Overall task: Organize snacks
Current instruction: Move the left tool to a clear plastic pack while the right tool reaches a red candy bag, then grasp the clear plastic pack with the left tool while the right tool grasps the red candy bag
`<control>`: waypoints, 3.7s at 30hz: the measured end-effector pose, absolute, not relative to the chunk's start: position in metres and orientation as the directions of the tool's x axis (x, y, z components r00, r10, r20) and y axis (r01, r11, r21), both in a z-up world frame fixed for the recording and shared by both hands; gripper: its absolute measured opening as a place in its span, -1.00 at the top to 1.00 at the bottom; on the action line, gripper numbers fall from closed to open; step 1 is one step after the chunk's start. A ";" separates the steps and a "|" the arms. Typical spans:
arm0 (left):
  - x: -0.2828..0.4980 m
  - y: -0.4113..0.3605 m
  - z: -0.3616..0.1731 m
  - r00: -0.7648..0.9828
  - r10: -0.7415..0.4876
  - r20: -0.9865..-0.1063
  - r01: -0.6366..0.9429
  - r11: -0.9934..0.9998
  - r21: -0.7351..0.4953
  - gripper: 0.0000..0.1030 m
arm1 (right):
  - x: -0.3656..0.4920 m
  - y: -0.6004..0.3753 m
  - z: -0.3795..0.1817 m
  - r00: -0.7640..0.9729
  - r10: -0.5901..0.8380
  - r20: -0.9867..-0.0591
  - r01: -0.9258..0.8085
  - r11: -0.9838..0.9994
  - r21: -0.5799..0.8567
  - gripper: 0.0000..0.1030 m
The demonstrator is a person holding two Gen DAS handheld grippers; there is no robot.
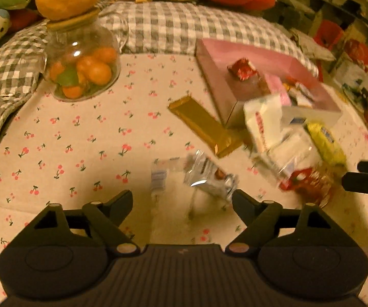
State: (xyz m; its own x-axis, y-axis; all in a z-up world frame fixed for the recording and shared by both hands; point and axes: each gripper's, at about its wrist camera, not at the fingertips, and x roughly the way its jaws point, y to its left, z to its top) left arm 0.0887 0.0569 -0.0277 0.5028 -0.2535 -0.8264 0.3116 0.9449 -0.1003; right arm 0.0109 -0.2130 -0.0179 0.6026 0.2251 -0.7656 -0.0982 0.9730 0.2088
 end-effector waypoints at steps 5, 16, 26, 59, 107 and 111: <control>0.088 0.064 -0.038 0.484 -0.259 -0.836 0.320 0.941 -0.106 -0.37 | 0.007 -0.186 -0.027 0.589 0.267 -0.763 -0.243 0.959 0.148 -0.77; 0.089 0.066 -0.044 0.463 -0.240 -0.854 0.329 0.940 -0.086 -0.02 | 0.008 -0.156 -0.042 0.565 0.275 -0.778 -0.349 0.934 0.076 -0.56; 0.092 0.072 -0.042 0.467 -0.209 -0.859 0.292 0.953 -0.073 0.30 | 0.015 -0.145 -0.055 0.535 0.246 -0.808 -0.350 0.935 0.054 -0.14; 0.093 0.085 -0.033 0.482 -0.197 -0.854 0.178 0.976 -0.125 0.55 | 0.014 -0.144 -0.047 0.569 0.232 -0.789 -0.314 0.948 0.053 0.39; 0.089 0.080 -0.035 0.467 -0.160 -0.870 0.180 0.980 -0.084 0.58 | 0.020 -0.137 -0.051 0.588 0.222 -0.778 -0.355 0.935 -0.001 0.35; 0.090 0.082 -0.033 0.469 -0.167 -0.867 0.170 0.981 -0.097 0.60 | 0.017 -0.136 -0.045 0.594 0.245 -0.766 -0.358 0.934 0.020 0.35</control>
